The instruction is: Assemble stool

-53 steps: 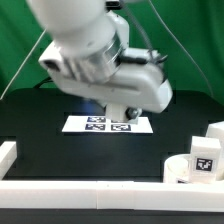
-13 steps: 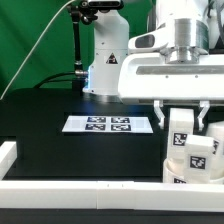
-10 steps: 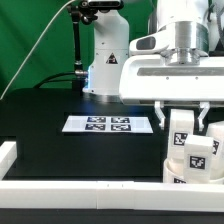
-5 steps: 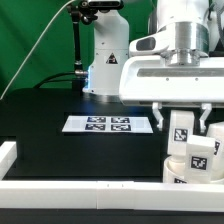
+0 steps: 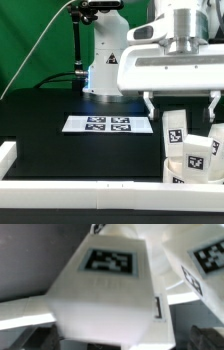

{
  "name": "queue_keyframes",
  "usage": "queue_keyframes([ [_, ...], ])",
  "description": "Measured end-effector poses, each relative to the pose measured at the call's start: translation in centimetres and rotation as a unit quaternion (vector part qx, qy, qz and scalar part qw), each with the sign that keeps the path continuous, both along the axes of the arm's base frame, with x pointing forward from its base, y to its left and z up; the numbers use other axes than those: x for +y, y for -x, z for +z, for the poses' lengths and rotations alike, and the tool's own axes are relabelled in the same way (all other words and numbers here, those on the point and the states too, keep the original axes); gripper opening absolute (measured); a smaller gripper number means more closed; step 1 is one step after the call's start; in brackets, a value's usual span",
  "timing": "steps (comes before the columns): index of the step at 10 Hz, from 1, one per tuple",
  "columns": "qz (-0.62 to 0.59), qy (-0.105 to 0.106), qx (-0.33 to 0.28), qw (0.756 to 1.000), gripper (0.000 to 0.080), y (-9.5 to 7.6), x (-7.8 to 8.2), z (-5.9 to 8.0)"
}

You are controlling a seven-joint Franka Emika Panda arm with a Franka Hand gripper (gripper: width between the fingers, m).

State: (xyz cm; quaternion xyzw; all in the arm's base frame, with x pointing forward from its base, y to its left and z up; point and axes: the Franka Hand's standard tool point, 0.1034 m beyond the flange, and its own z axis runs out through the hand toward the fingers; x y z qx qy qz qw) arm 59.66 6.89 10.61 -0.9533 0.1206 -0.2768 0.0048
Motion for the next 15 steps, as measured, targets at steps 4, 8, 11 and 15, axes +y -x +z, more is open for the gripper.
queue_keyframes([
  [4,-0.002,-0.009,0.009,1.000,0.0649,-0.3,-0.1,0.7],
  [8,-0.017,-0.026,0.053,0.998,0.0649,0.0,-1.6,0.4],
  [11,-0.019,-0.066,0.152,0.986,0.0649,-0.1,-2.3,0.4],
  [15,-0.026,-0.095,0.226,0.969,0.0649,-0.1,-2.0,0.3],
])
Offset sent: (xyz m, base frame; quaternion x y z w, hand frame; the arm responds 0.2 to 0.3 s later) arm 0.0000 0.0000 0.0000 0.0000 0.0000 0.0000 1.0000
